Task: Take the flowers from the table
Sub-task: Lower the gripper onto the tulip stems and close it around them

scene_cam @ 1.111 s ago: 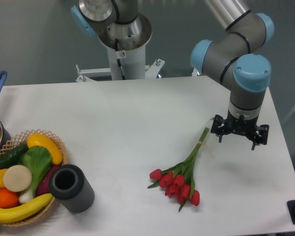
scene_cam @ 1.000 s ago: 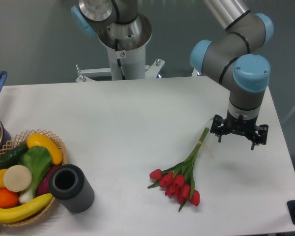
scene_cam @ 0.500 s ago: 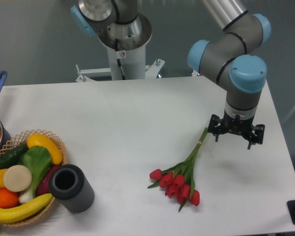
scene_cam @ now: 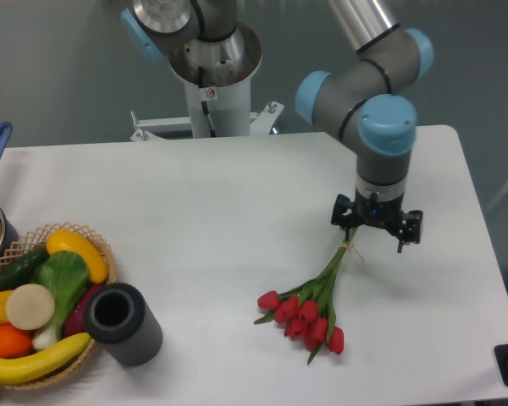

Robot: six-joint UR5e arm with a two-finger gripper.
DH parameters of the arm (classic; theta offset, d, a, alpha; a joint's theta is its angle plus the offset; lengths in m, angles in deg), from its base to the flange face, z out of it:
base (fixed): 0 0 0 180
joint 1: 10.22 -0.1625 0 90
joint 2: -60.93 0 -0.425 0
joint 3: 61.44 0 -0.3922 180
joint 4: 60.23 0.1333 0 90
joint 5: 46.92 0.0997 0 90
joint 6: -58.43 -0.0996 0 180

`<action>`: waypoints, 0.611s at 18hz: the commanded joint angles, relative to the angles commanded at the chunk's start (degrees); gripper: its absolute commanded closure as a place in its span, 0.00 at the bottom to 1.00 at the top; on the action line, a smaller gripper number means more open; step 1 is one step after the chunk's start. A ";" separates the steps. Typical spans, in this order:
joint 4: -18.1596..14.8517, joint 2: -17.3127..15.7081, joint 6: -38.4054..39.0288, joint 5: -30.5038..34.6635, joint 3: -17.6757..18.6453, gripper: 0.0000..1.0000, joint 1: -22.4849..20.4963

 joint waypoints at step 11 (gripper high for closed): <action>-0.26 5.54 0.00 0.35 -0.26 0.00 3.52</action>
